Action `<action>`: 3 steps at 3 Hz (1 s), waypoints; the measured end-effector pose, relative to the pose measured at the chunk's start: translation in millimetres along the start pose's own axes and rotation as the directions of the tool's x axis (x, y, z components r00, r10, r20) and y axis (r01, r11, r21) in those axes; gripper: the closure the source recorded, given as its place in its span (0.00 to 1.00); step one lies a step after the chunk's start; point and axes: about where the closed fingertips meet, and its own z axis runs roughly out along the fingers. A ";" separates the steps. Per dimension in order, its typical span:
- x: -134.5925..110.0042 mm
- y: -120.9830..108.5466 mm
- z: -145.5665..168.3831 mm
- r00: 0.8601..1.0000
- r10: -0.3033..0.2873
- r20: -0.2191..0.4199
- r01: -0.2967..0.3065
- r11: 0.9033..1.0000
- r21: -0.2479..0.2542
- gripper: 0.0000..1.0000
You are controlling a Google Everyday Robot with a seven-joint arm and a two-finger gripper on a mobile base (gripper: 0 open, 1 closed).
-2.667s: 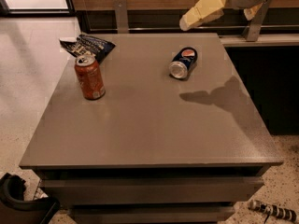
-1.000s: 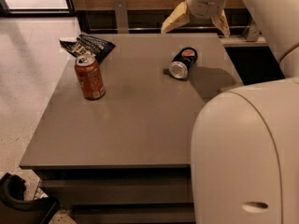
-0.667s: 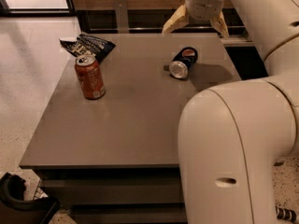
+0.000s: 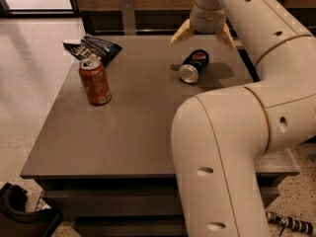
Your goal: Place pepsi can upright
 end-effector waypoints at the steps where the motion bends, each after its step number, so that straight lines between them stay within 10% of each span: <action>1: -1.2 -2.8 18.3 0.999 0.041 -0.027 -0.041 0.999 0.017 0.00; 3: 5.0 -0.7 19.8 0.990 0.129 -0.054 -0.129 0.992 0.011 0.00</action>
Offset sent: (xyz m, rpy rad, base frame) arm -0.0530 -0.0236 0.0038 -0.0249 0.2483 -0.2047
